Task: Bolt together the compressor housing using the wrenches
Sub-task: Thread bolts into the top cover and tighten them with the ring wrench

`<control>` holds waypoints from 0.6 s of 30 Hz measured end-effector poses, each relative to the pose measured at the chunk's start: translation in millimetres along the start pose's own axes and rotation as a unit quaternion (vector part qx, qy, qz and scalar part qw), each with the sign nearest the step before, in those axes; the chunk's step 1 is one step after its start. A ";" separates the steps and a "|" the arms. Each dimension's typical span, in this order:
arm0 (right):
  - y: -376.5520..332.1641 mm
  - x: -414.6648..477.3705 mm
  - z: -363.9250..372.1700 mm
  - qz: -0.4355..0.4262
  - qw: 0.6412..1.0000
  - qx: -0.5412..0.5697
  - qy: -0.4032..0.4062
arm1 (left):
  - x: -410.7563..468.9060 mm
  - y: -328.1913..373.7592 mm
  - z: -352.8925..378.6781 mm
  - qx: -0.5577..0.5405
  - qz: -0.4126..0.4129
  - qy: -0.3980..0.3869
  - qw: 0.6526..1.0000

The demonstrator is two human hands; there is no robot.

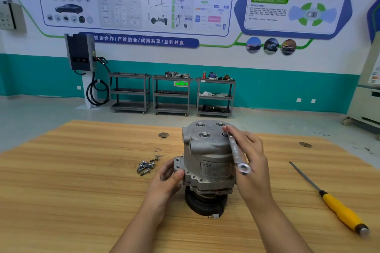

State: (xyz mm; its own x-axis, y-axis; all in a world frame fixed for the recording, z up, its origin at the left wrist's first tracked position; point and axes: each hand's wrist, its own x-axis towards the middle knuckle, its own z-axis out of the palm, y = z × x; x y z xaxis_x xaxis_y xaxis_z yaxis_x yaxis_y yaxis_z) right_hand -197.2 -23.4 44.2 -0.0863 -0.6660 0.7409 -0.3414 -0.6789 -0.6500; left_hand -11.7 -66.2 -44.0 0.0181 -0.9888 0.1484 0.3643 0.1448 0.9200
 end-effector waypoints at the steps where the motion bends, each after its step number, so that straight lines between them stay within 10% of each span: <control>1: -1.0 0.8 -0.7 -0.009 1.000 -0.008 -0.006 | 0.5 0.1 -0.2 0.002 -0.001 -0.002 1.000; 18: -29.8 71.9 12.1 0.083 0.953 -0.274 -0.103 | 0.0 1.2 0.5 0.014 -0.007 -0.005 1.000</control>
State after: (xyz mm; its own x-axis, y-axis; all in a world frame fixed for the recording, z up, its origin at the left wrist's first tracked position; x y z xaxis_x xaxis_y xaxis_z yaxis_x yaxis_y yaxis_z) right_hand -182.0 -54.8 114.7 -0.0149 -0.8347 0.5506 -0.7817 -0.3336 -0.5269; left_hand -11.7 -66.0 -42.7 0.0031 -0.9902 0.1395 0.3382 0.1323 0.9317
